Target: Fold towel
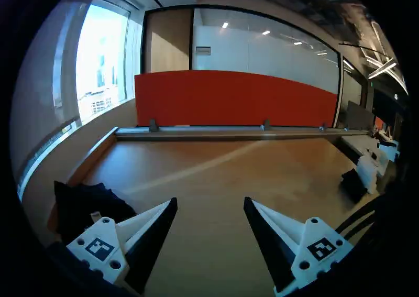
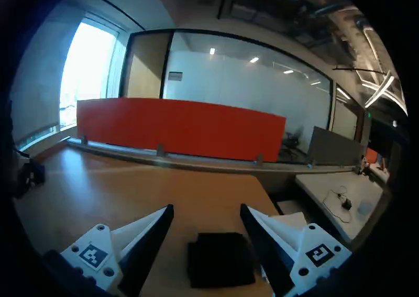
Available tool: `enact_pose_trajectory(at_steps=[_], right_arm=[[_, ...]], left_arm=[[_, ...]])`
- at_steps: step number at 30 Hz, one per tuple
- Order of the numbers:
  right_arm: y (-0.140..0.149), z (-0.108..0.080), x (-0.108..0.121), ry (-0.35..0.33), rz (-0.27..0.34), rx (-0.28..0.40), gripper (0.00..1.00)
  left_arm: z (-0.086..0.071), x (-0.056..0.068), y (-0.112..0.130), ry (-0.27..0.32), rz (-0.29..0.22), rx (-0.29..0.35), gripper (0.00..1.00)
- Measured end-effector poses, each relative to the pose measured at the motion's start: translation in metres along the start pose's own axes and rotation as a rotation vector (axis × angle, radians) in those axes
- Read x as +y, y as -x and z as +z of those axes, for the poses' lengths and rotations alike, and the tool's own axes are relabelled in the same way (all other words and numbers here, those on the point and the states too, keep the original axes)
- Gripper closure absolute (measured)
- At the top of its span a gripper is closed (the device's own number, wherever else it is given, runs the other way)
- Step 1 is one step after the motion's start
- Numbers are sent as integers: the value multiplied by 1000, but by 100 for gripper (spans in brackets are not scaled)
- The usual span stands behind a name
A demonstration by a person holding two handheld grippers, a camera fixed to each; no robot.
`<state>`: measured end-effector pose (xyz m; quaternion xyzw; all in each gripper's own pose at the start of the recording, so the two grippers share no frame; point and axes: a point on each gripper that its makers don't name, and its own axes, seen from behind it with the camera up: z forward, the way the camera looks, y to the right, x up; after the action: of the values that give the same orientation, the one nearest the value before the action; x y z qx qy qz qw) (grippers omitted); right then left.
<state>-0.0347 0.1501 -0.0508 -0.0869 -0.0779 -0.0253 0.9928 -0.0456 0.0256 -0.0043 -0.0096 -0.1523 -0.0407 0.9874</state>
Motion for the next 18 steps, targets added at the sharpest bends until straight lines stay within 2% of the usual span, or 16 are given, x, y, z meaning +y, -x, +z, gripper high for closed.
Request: enact_pose_trajectory(at_steps=[9, 18], right_arm=[[-35, 7, -52, -31, 14, 99, 1], [-58, 8, -96, -42, 90, 165, 0]], left_arm=[[3, -9, -27, -38, -18, 110, 6], [6, -9, -45, -37, -22, 187, 6]])
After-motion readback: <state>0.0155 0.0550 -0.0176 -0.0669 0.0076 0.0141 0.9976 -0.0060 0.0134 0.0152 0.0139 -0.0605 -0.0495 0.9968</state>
